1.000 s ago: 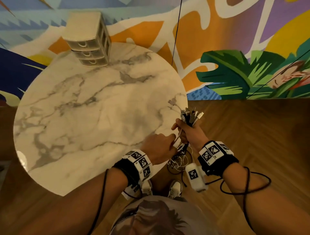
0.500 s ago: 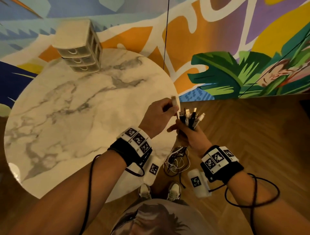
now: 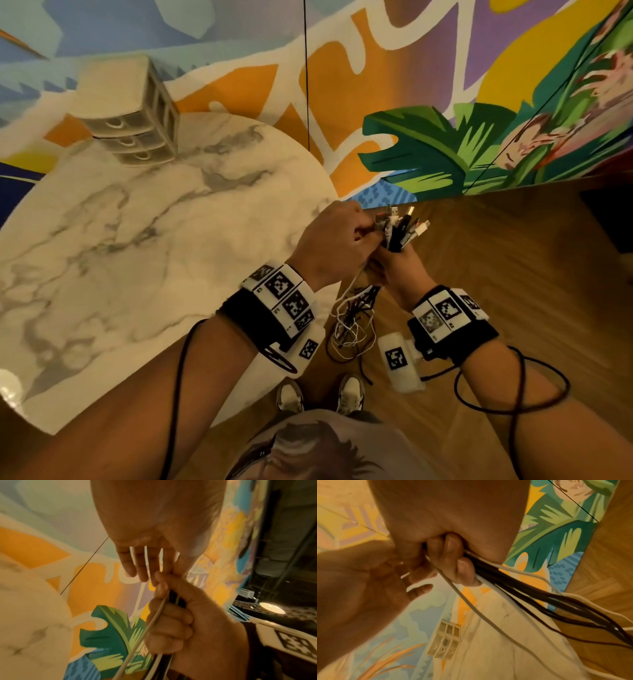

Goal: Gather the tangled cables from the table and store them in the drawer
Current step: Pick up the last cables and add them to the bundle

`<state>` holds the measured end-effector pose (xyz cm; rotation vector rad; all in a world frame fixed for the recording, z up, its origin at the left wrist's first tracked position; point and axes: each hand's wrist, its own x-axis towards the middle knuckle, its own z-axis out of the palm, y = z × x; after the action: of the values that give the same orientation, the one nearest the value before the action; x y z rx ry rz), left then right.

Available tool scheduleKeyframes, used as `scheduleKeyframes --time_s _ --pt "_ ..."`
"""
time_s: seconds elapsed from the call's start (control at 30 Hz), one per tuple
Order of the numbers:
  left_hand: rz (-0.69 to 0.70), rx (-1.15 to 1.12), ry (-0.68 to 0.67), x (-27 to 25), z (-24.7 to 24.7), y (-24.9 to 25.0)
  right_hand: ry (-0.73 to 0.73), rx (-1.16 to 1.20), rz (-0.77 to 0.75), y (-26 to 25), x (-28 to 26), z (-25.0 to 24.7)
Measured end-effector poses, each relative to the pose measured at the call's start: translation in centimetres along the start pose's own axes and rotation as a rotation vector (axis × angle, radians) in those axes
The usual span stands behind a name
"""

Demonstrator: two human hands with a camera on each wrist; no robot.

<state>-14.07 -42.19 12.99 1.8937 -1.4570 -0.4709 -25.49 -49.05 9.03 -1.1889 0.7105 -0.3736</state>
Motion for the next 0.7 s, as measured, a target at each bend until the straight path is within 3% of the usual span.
scheduleKeyframes --time_s 0.07,0.13,0.27,0.3,0.37,0.47,0.57,0.7 --pt "0.021 0.177 -0.115 0.5 0.0 0.4 0.034 -0.07 -0.044 0.2 0.1 -0.1" --pt "0.007 0.195 -0.219 0.9 0.1 0.6 0.115 -0.085 -0.109 0.1 0.2 -0.2" --pt "-0.239 -0.361 -0.109 0.6 1.1 -0.4 0.236 -0.16 -0.161 -1.5 0.2 0.0" --pt "-0.293 -0.428 -0.108 0.4 1.5 -0.7 0.273 -0.147 -0.147 -2.2 0.2 0.1" --pt "-0.274 -0.474 -0.19 -0.1 2.2 -0.4 0.316 -0.182 -0.157 -3.6 0.1 0.3" --pt "-0.174 -0.505 -0.261 0.5 2.6 1.6 0.247 -0.355 -0.178 -5.4 -0.2 0.7" --pt "-0.24 -0.559 -0.161 2.1 2.8 3.8 0.208 -0.343 -0.22 -7.1 -0.2 0.0" --pt "-0.381 -0.897 -0.022 3.7 3.0 4.9 0.055 -0.133 -0.194 -6.7 0.2 -1.9"
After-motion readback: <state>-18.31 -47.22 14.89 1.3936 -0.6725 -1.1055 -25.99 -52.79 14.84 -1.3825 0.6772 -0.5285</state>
